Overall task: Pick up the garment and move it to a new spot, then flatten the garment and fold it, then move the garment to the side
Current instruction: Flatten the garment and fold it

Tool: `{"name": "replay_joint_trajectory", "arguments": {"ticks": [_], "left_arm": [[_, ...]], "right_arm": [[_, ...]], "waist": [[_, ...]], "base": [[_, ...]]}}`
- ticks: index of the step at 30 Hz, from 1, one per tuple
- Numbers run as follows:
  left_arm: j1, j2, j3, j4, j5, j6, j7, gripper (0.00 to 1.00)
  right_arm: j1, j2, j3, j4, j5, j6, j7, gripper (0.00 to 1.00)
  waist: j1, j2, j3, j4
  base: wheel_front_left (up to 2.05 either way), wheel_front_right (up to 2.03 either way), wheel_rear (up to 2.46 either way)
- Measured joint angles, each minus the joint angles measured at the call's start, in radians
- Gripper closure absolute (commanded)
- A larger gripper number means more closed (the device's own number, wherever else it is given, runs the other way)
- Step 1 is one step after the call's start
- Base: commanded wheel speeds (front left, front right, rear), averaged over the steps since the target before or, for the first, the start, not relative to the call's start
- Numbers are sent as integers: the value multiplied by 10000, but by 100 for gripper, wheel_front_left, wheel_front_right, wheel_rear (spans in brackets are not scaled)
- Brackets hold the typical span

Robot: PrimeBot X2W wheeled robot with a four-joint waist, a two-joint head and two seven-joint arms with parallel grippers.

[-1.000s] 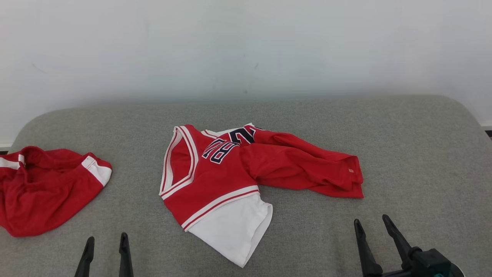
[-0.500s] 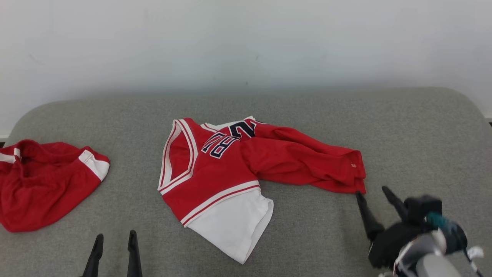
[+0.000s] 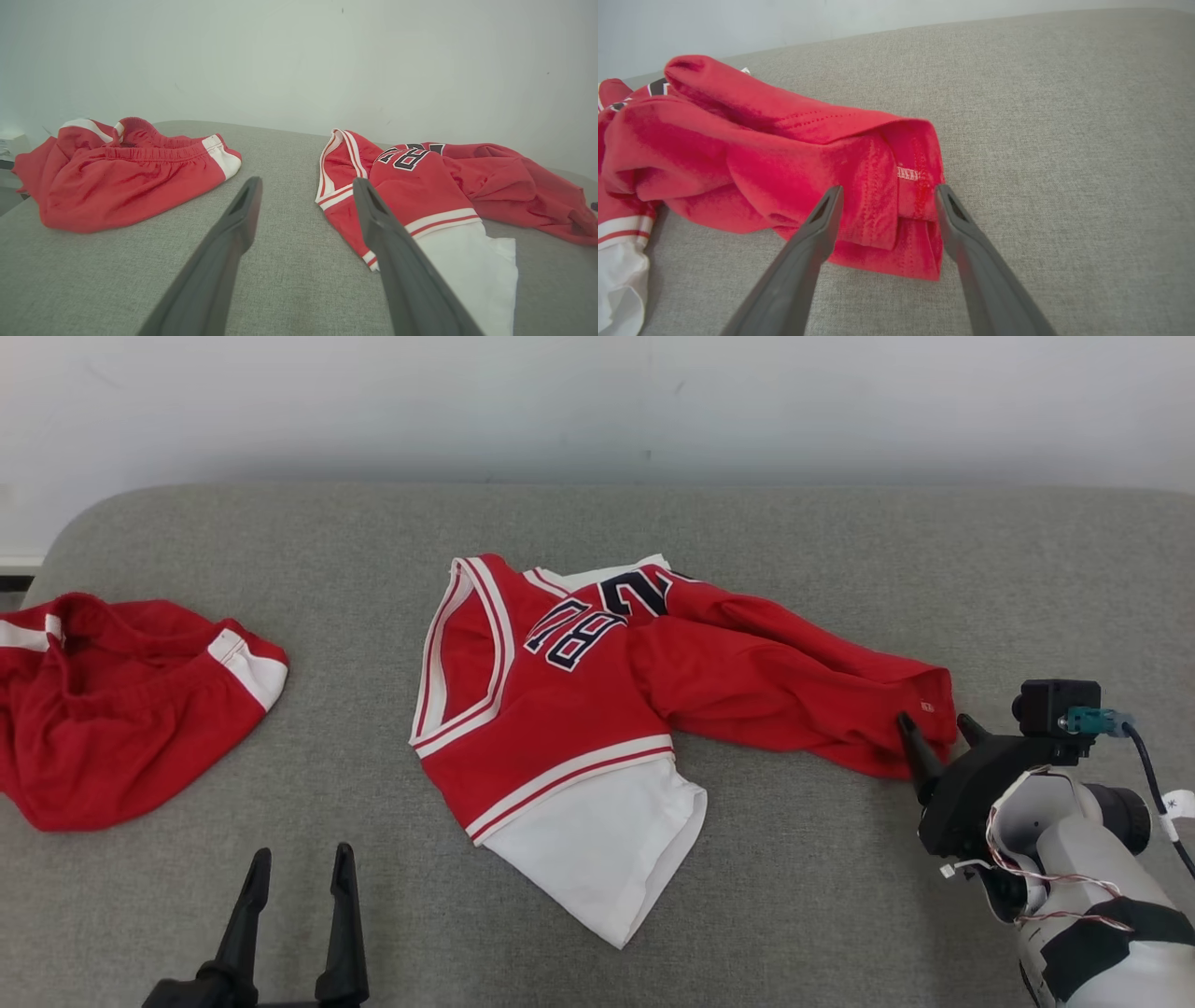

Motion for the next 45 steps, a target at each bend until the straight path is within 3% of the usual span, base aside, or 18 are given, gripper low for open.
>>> {"name": "replay_joint_trajectory", "arguments": {"ticks": [13,16,19,23,24,26,27,30,39,45], "left_arm": [[-371,-2,-186,140,-10,65,0,0],[-394,0,-109,194,-12,-6,0,0],[-402,0,-33,245,-13,-13,0,0],[-405,-2,29,295,-25,-27,0,0],[-404,-2,42,307,-29,-36,0,0],[-404,-2,63,326,-54,-86,0,0],[-402,-2,77,334,-54,-90,0,0],[-389,-2,117,378,-54,-102,0,0],[-261,-2,274,497,-54,-190,0,0],[65,-4,491,481,-54,-194,0,0]], "right_arm": [[-843,-98,959,1256,1267,0,-251,1],[-920,-102,1298,1254,1490,0,-420,18],[-927,-148,1636,1248,1649,0,-652,11],[-937,-245,2111,1250,1793,0,-924,10],[-937,-255,2230,1239,1814,0,-995,12],[-936,-230,2428,1204,1962,0,-1083,34],[-935,-213,2537,1170,2031,0,-1122,62],[-929,-213,2801,1154,2219,0,-1223,100],[-931,-422,3331,706,2871,0,-1839,100],[-1208,-1053,3164,-150,3214,0,-2491,100]], "waist": [[0,0,462,475],[0,0,454,482],[-1,0,427,465],[-2,0,337,437],[-2,0,309,427],[-1,0,253,407],[-2,0,224,395],[-2,0,136,361],[-2,0,-176,331],[-2,0,-462,213]], "base": [[0,0,0],[0,0,0],[0,0,0],[0,0,0],[0,0,0],[0,0,0],[0,0,0],[0,0,0],[0,0,0],[0,0,0]]}}
